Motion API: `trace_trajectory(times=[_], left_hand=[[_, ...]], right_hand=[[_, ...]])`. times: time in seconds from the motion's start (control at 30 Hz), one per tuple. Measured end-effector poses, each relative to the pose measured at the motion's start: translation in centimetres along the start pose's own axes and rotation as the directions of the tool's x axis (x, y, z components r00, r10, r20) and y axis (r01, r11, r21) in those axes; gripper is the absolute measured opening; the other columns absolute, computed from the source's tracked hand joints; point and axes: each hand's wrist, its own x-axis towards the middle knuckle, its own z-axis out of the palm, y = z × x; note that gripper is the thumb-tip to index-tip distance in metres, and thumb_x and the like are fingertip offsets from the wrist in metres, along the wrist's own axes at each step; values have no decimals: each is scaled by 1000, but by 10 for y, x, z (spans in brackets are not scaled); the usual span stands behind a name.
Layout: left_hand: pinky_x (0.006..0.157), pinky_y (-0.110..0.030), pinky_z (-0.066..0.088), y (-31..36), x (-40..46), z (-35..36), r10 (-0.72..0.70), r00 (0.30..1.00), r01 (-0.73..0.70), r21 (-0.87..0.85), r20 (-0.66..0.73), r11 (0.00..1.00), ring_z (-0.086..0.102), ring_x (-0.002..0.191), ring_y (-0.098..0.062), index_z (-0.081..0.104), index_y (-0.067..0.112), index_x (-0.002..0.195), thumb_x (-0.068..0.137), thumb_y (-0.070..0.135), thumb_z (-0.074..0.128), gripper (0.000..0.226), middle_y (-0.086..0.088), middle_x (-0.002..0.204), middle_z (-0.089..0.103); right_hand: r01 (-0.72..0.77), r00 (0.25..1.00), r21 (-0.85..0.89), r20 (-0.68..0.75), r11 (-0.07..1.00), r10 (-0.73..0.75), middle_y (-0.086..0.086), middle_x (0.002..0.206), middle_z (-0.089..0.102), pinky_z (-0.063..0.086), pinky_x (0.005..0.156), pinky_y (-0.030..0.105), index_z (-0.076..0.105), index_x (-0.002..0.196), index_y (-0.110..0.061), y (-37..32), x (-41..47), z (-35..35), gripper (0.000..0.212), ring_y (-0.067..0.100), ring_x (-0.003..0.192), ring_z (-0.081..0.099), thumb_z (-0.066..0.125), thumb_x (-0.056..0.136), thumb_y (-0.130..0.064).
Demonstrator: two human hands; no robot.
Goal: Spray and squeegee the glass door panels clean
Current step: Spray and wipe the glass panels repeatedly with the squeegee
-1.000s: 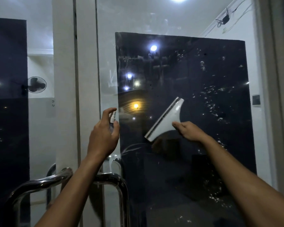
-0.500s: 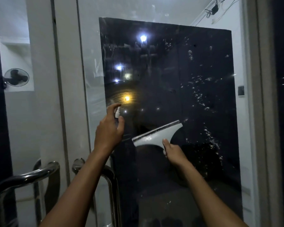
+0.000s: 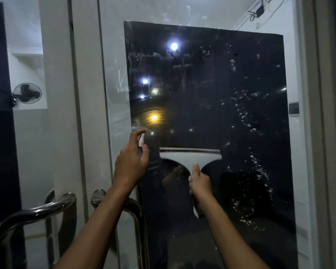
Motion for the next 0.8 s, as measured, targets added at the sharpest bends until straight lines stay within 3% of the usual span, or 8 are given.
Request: trace_trajectory(times=[0.13, 0.23, 0.3, 0.4, 0.5, 0.67, 0.8], left_hand=[[49, -28, 41, 5, 11, -1, 18, 1000, -18, -10, -14, 1000, 56, 57, -16, 42, 30, 137, 102, 23, 50, 37, -5, 71, 59], [50, -31, 46, 3, 11, -2, 16, 1000, -16, -16, -13, 1000, 56, 58, -17, 40, 32, 138, 102, 24, 49, 38, -6, 73, 60], [54, -38, 52, 0, 8, -5, 4, 1000, -4, -11, -10, 1000, 58, 61, -18, 38, 35, 137, 102, 26, 48, 38, -5, 78, 61], [56, -40, 54, -2, 1, -7, -14, 1000, 14, -11, -7, 1000, 59, 62, -18, 37, 35, 138, 102, 25, 48, 38, -4, 78, 60], [53, -33, 50, -3, -6, -12, -19, 1000, 19, -7, -10, 1000, 57, 60, -18, 38, 34, 140, 103, 23, 48, 41, -4, 74, 58], [49, -16, 33, -8, -5, -26, -38, 998, 39, 19, -56, 999, 53, 57, -11, 42, 31, 138, 102, 22, 50, 37, 0, 73, 58], [49, -23, 33, -13, -6, -35, -45, 996, 48, 26, -81, 999, 51, 54, -15, 43, 27, 138, 102, 20, 50, 37, -2, 65, 53]], right_hand=[[44, 999, 22, -7, 999, -44, 1, 60, 48, 35, 47, 26, 53, 75, -15, -86, 29, 9, 52, 15, 48, 43, 36, 101, -57], [62, 998, 9, 17, 998, -62, 3, 64, 51, 37, 51, 28, 55, 78, -14, -102, 42, 12, 54, 16, 52, 46, 36, 100, -59], [59, 998, -64, 19, 996, -58, 3, 66, 54, 39, 55, 29, 57, 78, -13, -68, 40, 16, 54, 17, 57, 49, 37, 100, -58], [54, 999, -144, 14, 988, -53, 6, 61, 56, 42, 65, 33, 55, 61, -13, 14, 13, 27, 60, 24, 63, 56, 39, 101, -54], [51, 998, -91, 35, 995, -48, 4, 58, 52, 38, 56, 29, 51, 63, -11, 49, -24, 29, 57, 18, 55, 50, 39, 103, -50], [154, 988, -81, 40, 985, -151, 4, 69, 60, 39, 58, 28, 58, 68, -14, -34, -3, 53, 54, 16, 61, 56, 39, 103, -51], [204, 976, 10, 82, 979, -204, 1, 65, 57, 39, 53, 27, 57, 71, -12, -89, 3, 84, 54, 13, 57, 53, 38, 103, -51]])
